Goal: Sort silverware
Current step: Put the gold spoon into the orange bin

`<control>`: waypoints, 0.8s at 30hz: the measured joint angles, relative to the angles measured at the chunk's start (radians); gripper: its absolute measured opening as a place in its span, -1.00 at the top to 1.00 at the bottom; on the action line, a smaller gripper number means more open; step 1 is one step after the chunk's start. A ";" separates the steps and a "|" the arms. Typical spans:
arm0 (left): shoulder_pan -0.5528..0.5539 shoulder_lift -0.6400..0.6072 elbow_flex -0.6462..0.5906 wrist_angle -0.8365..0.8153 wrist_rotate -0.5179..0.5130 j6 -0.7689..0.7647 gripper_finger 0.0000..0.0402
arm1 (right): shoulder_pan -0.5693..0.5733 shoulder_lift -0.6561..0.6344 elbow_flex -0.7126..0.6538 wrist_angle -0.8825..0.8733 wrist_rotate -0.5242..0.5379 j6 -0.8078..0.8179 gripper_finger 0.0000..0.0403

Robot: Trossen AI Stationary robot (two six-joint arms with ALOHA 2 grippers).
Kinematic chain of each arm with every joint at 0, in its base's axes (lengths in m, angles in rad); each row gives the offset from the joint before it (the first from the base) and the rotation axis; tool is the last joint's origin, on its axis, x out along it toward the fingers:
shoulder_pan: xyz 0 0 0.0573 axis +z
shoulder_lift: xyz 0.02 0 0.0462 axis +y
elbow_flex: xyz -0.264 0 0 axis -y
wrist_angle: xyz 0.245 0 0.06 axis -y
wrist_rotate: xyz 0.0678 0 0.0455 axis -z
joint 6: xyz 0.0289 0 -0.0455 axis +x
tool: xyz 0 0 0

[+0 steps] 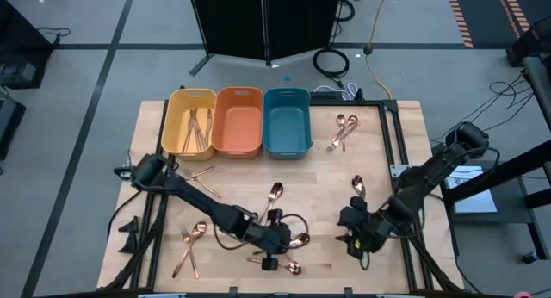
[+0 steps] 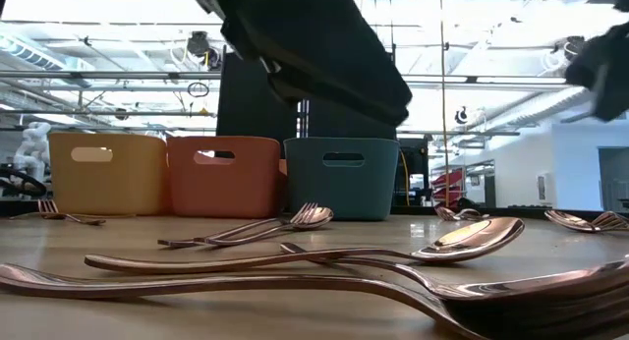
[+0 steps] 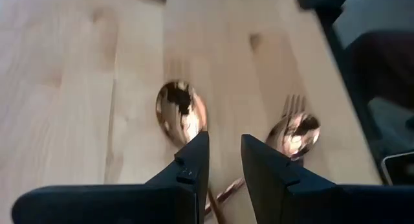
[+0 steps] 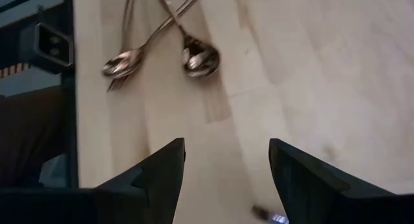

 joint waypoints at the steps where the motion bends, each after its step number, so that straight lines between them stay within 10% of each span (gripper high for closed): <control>1: -0.001 0.016 0.032 -0.045 -0.001 -0.016 0.57 | 0.020 0.000 0.000 -0.001 0.015 0.012 -0.07; 24: 0.004 0.183 0.240 -0.331 0.003 -0.153 0.57 | 0.214 0.001 0.000 -0.017 0.244 0.148 -0.07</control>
